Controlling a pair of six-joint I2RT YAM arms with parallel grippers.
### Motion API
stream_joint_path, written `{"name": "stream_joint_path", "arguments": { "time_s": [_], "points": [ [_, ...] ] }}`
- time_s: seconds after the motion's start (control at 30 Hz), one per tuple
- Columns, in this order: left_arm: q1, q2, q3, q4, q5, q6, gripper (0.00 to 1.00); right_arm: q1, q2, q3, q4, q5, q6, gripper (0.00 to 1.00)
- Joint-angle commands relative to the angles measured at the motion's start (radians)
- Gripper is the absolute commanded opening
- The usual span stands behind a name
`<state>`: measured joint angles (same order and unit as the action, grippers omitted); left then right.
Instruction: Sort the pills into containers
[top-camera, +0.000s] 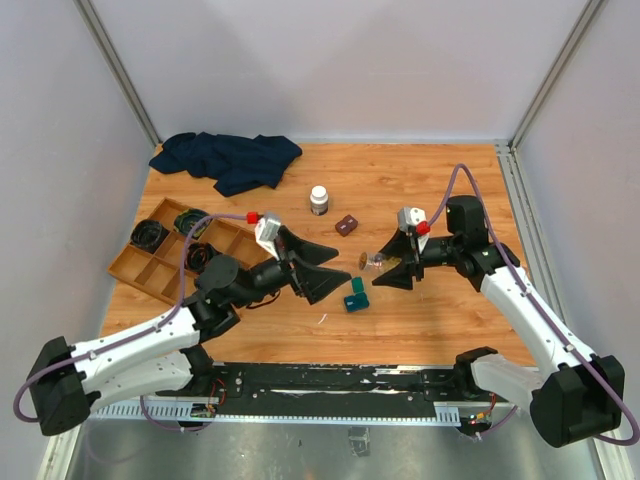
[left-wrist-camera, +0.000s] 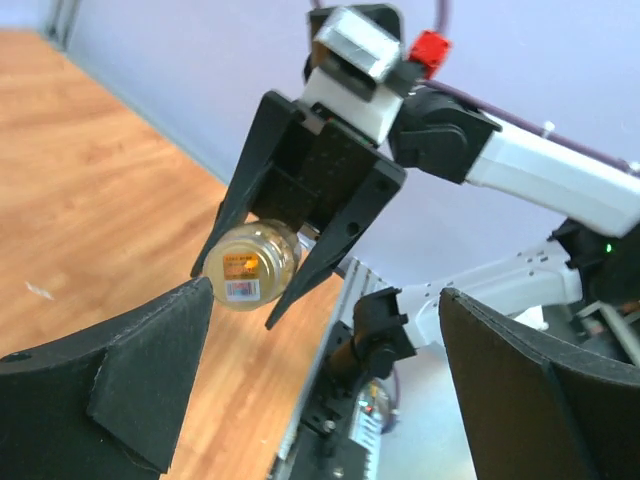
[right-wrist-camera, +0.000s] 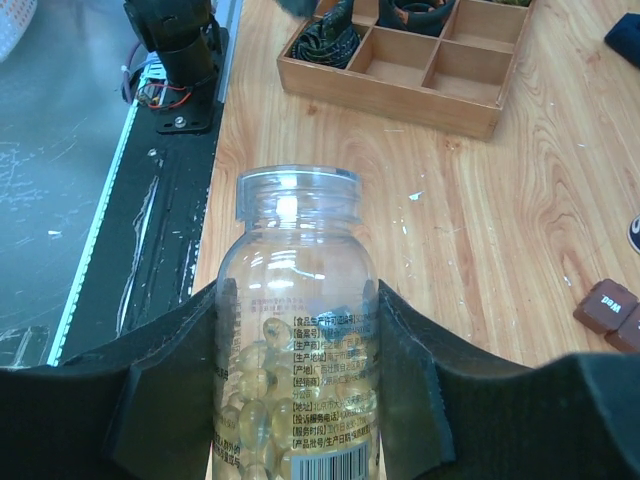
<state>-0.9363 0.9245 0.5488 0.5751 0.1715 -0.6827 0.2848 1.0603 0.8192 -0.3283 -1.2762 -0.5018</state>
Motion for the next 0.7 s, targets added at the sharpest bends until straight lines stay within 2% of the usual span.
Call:
{"name": "stream_joint_path", "arguments": {
  "time_s": [0.0,0.17,0.27,0.4,0.67],
  "points": [
    [0.001,-0.087,-0.084,0.174,0.097,0.298,0.99,-0.021,-0.012,0.012,-0.076,-0.062,-0.086,0.0],
    [0.001,-0.124,-0.134,0.17,0.238,0.727,0.99,-0.025,-0.015,0.017,-0.122,-0.099,-0.15,0.01],
    [0.001,-0.109,-0.127,0.162,0.287,0.897,0.99,-0.028,-0.016,0.014,-0.129,-0.109,-0.165,0.0],
    [0.002,-0.005,-0.01,0.054,0.37,1.008,0.99,-0.03,-0.012,0.013,-0.143,-0.125,-0.189,0.01],
    [0.008,0.209,0.156,-0.087,0.456,1.092,0.96,-0.03,-0.009,0.013,-0.15,-0.12,-0.205,0.01]
  ]
}}
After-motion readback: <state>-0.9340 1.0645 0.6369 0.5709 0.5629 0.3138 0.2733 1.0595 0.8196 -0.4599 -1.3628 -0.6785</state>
